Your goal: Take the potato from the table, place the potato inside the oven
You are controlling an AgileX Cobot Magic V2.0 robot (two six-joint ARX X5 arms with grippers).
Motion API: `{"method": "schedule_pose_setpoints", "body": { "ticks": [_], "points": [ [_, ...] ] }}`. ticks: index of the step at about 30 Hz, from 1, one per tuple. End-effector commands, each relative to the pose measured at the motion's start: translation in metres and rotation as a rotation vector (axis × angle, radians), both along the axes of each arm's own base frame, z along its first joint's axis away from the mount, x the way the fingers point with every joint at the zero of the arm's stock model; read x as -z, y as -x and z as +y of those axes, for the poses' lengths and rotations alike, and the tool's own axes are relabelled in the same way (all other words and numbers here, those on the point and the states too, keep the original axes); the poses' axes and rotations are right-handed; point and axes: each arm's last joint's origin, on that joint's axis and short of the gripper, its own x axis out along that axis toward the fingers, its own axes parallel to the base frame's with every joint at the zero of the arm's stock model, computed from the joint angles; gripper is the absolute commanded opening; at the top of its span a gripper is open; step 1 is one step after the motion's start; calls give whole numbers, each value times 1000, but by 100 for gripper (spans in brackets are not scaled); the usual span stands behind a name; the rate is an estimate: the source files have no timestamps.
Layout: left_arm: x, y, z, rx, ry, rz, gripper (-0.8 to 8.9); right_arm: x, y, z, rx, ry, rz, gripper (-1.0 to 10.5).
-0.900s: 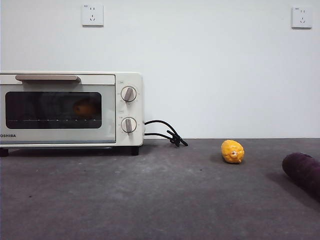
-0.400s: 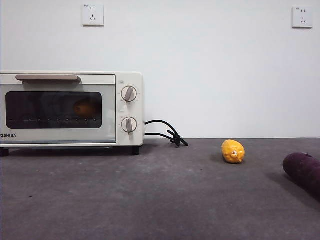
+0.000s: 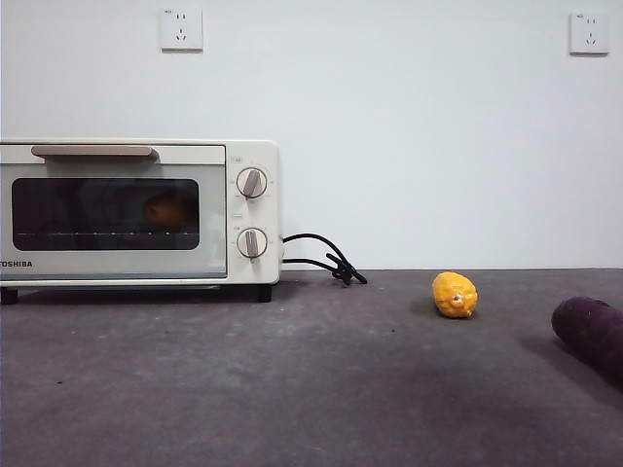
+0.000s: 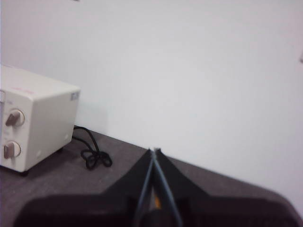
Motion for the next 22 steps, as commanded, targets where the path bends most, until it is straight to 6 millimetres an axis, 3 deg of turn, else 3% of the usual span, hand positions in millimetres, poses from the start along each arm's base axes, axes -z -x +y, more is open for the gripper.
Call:
{"method": "schedule_pose_setpoints", "body": {
  "ticks": [1,5,10,15,22],
  "points": [
    [3,-1,0,-2,3,0,-4,30,1,-2,15,-86,36,2],
    [3,-1,0,-2,3,0,-4,61,3,-5,38,-129,85,2],
    [3,-1,0,-2,3,0,-4,86,5,-10,86,-182,103,2],
    [3,-1,0,-2,3,1,-4,102,11,-12,134,-181,106,2],
    [3,-1,0,-2,4,11,-4,117,11,-15,231,-165,252,2]
  ]
}}
